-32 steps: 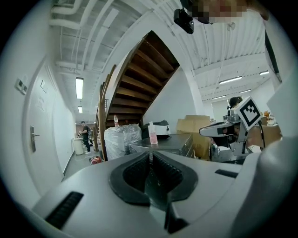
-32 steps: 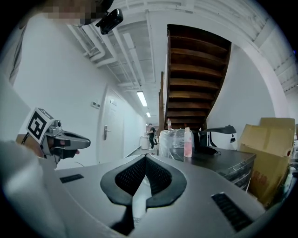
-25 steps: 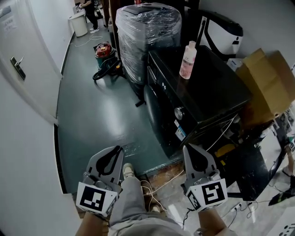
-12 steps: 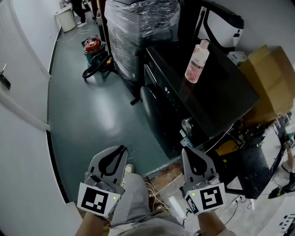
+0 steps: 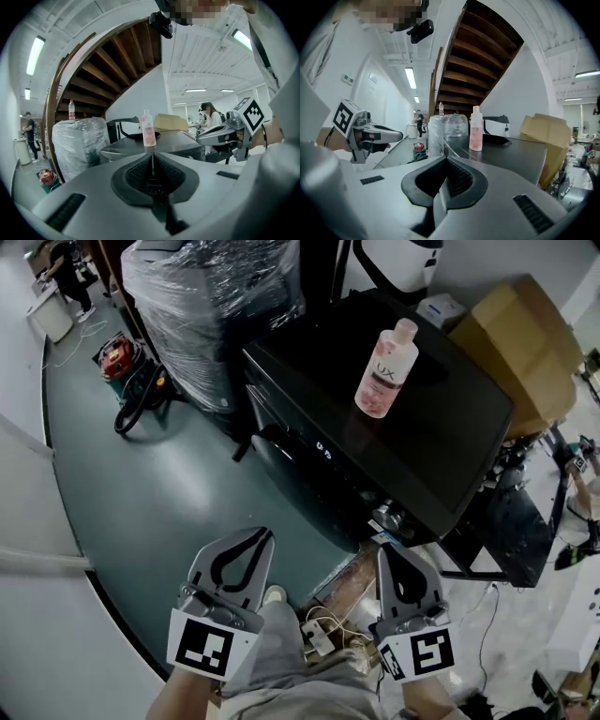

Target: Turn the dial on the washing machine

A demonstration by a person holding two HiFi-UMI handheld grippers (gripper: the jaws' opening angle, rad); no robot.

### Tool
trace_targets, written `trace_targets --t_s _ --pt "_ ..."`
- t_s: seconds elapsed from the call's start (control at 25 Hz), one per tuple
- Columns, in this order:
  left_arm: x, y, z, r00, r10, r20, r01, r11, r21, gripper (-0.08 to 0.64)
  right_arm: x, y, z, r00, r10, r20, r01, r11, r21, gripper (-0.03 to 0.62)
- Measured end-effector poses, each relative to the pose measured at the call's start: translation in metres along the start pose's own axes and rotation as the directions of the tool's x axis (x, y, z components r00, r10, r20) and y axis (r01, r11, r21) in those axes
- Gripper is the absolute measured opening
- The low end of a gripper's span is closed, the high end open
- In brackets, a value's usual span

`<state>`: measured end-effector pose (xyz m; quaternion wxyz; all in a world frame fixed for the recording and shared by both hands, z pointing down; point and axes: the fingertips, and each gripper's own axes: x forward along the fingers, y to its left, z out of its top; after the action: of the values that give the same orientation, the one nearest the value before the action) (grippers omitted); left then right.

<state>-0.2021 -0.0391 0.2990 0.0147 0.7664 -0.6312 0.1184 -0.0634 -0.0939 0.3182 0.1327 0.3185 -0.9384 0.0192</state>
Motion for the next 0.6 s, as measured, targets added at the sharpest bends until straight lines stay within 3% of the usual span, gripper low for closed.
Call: trace_targets --t_s 0.08,0.28,0.48,0.6 --pt "0.015 0.014 0.012 0.995 -0.097 -0.007 0.097 0.994 0.04 0.021 0.005 -0.003 0.016 0.997 -0.074 -0.02 0.074 0.997 0.027 0.027" --pt "0.045 0.03 0.046 0.964 -0.266 -0.026 0.267 0.962 0.058 0.021 0.003 -0.017 0.064 0.974 -0.219 -0.058 0.223 0.973 0.058 0.026" --pt "0.063 0.018 0.077 0.931 -0.356 -0.076 0.362 0.926 0.104 0.021 -0.016 -0.043 0.104 0.941 -0.33 -0.075 0.335 0.94 0.06 0.027" --pt "0.07 0.01 0.092 0.916 -0.397 -0.063 0.402 0.911 0.094 0.021 -0.027 -0.055 0.119 0.921 -0.385 -0.062 0.389 0.917 0.084 0.026"
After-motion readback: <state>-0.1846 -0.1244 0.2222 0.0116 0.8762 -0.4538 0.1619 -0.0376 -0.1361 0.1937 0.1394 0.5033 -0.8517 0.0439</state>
